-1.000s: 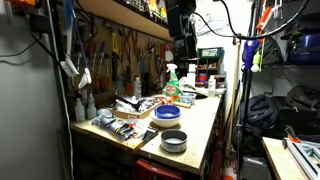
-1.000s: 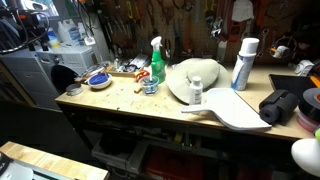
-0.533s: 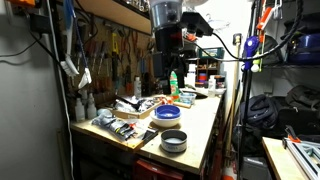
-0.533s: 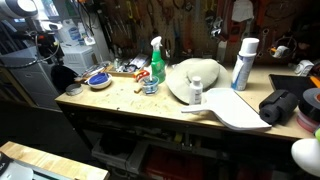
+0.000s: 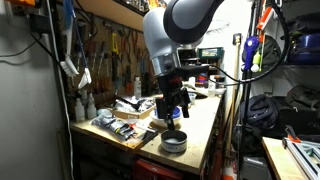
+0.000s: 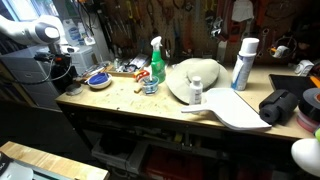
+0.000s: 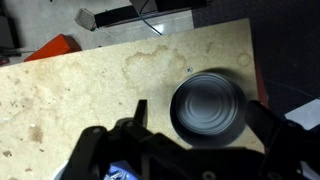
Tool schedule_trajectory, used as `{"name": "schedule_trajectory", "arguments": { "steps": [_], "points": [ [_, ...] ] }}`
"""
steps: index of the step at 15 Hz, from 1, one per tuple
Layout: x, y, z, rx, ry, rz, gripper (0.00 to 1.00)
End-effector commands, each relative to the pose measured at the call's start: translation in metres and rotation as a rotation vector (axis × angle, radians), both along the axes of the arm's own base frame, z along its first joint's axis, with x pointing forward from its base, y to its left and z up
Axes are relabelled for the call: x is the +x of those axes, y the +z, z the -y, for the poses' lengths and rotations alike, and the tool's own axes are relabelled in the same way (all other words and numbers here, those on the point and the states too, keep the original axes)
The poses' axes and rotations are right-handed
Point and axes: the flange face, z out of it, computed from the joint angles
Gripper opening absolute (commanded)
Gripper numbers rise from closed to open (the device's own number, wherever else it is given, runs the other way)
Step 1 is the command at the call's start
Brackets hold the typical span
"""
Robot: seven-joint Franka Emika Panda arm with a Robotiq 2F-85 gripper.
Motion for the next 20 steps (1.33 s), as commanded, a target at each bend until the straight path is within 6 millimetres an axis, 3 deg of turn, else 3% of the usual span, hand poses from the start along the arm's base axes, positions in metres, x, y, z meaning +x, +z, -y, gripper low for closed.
{"name": "schedule_trajectory", "arguments": {
  "steps": [1,5,12,13,15,20],
  "points": [
    [0.002,-0.001,0.002,0.002,-0.008,-0.003,1.0],
    [-0.012,0.005,0.006,0.071,0.022,0.124,1.0],
    [-0.068,0.017,0.03,0.175,0.035,0.318,1.0],
    [-0.045,0.009,0.022,0.154,0.032,0.284,1.0],
    [-0.049,0.014,0.024,0.155,0.034,0.295,1.0],
    [-0.04,-0.013,0.04,0.038,-0.087,0.18,1.0]
  ]
}}
